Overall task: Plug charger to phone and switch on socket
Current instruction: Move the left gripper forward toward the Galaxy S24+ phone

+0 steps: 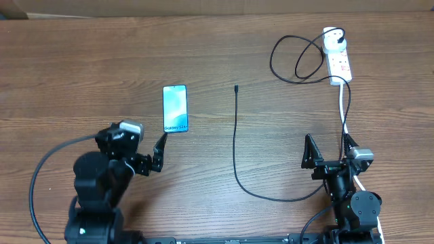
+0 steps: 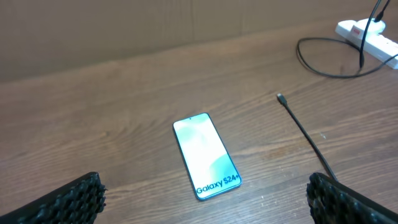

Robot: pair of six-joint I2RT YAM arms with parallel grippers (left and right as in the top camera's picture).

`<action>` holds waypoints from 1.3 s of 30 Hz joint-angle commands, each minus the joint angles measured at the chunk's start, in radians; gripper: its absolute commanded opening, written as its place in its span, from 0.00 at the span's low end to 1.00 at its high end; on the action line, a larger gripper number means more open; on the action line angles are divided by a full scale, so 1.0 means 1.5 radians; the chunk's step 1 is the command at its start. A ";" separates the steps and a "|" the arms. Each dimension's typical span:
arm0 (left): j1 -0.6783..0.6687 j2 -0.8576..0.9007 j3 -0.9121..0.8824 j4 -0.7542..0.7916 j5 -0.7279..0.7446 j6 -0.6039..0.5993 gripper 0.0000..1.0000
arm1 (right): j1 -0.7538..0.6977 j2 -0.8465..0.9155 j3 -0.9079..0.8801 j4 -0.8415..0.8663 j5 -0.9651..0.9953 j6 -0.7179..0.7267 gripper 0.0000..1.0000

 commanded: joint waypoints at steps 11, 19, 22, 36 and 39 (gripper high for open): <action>0.003 0.191 0.264 -0.157 0.061 -0.012 0.99 | 0.004 -0.008 -0.007 0.004 0.009 0.001 1.00; 0.003 0.219 0.264 -0.150 0.138 -0.017 0.99 | 0.004 -0.008 -0.007 0.004 0.009 0.001 1.00; 0.003 0.225 0.264 -0.140 0.152 -0.017 1.00 | 0.004 -0.008 -0.007 0.004 0.009 0.001 1.00; 0.003 0.230 0.264 -0.139 0.152 -0.017 0.99 | 0.004 -0.008 -0.007 0.004 0.009 0.001 1.00; 0.003 0.230 0.264 -0.140 0.152 -0.017 0.99 | 0.004 -0.008 -0.007 0.004 0.009 0.001 1.00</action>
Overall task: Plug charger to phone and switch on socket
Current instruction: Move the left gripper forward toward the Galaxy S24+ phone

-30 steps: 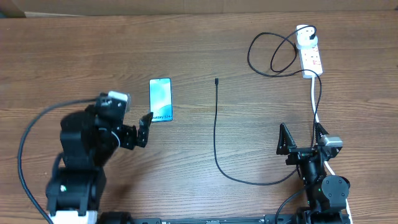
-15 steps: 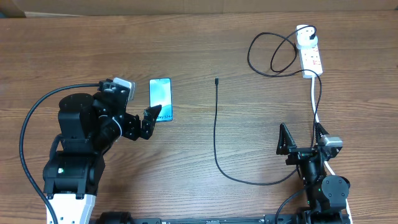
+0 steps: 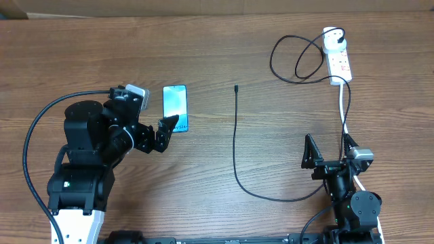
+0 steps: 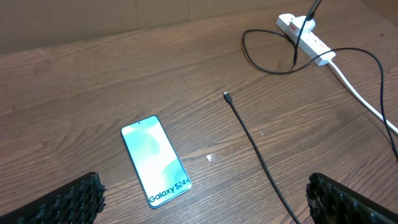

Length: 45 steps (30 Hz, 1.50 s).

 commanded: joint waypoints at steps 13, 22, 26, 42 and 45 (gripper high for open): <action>0.003 0.025 0.015 0.017 0.010 -0.007 0.99 | 0.004 -0.008 -0.007 0.005 0.009 0.001 1.00; 0.003 0.078 0.015 0.051 0.011 -0.009 0.99 | 0.004 -0.003 -0.007 0.005 0.009 0.001 1.00; 0.003 0.090 0.015 0.060 0.010 -0.010 1.00 | 0.004 -0.003 -0.007 0.005 0.009 0.001 1.00; 0.003 0.092 0.015 0.072 -0.022 -0.029 1.00 | 0.004 -0.003 -0.007 0.005 0.009 0.001 1.00; 0.003 0.092 0.015 0.072 -0.023 -0.030 1.00 | 0.004 -0.003 -0.007 0.005 0.009 0.001 1.00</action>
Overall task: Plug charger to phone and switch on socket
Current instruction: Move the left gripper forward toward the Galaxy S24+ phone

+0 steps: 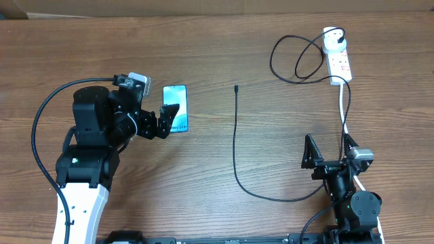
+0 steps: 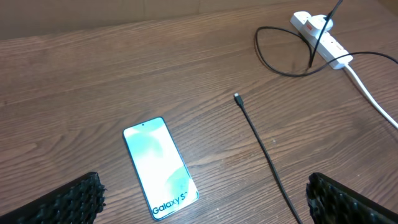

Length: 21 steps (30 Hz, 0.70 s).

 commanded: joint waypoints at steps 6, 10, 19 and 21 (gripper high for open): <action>0.003 0.003 0.015 0.005 -0.012 -0.009 1.00 | 0.004 -0.003 -0.007 0.004 0.009 0.001 1.00; 0.003 0.003 0.015 0.010 -0.024 -0.014 0.99 | 0.004 -0.003 -0.007 0.004 0.009 0.001 1.00; 0.003 0.004 0.015 0.043 -0.054 -0.047 0.99 | 0.004 -0.003 -0.007 0.004 0.009 0.001 1.00; 0.003 0.004 0.015 0.048 -0.075 -0.055 0.99 | 0.004 -0.003 -0.007 0.004 0.009 0.001 1.00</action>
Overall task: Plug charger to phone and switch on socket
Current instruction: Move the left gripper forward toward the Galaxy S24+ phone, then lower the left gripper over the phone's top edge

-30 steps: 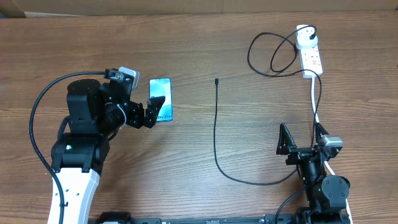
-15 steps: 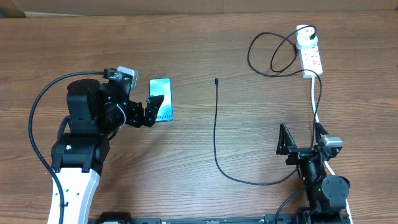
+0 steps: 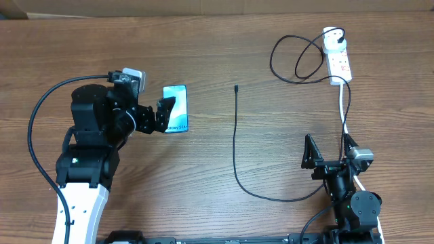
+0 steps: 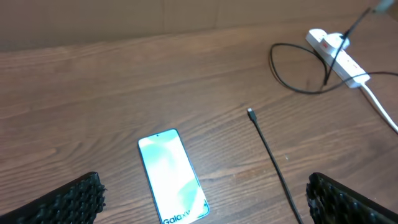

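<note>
The phone (image 3: 175, 108) lies face up on the wooden table, its lit screen reading "Galaxy"; the left wrist view shows the phone (image 4: 172, 177) low in the middle. My left gripper (image 3: 161, 115) hovers at the phone's near left corner, open and holding nothing, with its black fingertips (image 4: 78, 196) spread wide. The black charger cable (image 3: 234, 135) lies loose, its plug tip (image 3: 236, 87) right of the phone and apart from it. The white power strip (image 3: 337, 57) sits at the far right with the charger plugged in. My right gripper (image 3: 329, 152) is open at the front right.
The cable loops beside the power strip (image 4: 339, 50) and curves along the table towards the right arm's base. A white cord (image 3: 344, 108) runs from the strip to the front edge.
My left gripper has shifted slightly farther from the front edge beside the phone, still open. The phone, cable and right arm have not moved.
My left gripper was open, low at the front left, just short of the phone's near end. Then it stood higher and nearer the phone's left side, and now it hovers at the near left corner. Phone, cable and power strip lie where they were.
</note>
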Robot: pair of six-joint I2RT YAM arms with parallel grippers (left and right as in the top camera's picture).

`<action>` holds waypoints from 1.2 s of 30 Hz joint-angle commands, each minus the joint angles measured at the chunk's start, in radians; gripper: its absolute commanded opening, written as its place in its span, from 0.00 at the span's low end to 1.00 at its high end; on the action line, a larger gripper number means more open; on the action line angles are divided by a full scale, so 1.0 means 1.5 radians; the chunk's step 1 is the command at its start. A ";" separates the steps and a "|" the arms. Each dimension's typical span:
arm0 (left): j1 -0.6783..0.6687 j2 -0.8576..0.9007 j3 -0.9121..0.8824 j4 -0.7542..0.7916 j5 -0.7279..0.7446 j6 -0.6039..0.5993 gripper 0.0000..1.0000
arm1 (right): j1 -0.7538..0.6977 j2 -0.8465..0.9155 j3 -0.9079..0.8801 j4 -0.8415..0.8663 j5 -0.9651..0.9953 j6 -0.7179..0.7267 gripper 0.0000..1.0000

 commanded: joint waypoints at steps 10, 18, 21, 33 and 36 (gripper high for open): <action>0.003 0.017 0.047 -0.007 -0.072 -0.041 1.00 | 0.004 -0.003 -0.007 0.004 0.008 0.001 1.00; -0.025 0.098 0.189 -0.152 -0.148 -0.068 0.98 | 0.004 -0.003 -0.007 0.004 0.008 0.001 1.00; -0.041 0.129 0.233 -0.209 -0.152 -0.103 0.96 | 0.004 -0.003 -0.007 0.004 0.008 0.001 1.00; -0.104 0.264 0.243 -0.233 -0.155 -0.201 0.93 | 0.004 -0.003 -0.007 0.004 0.008 0.001 1.00; -0.111 0.302 0.246 -0.232 -0.157 -0.211 0.92 | 0.004 -0.003 -0.007 0.004 0.008 0.001 1.00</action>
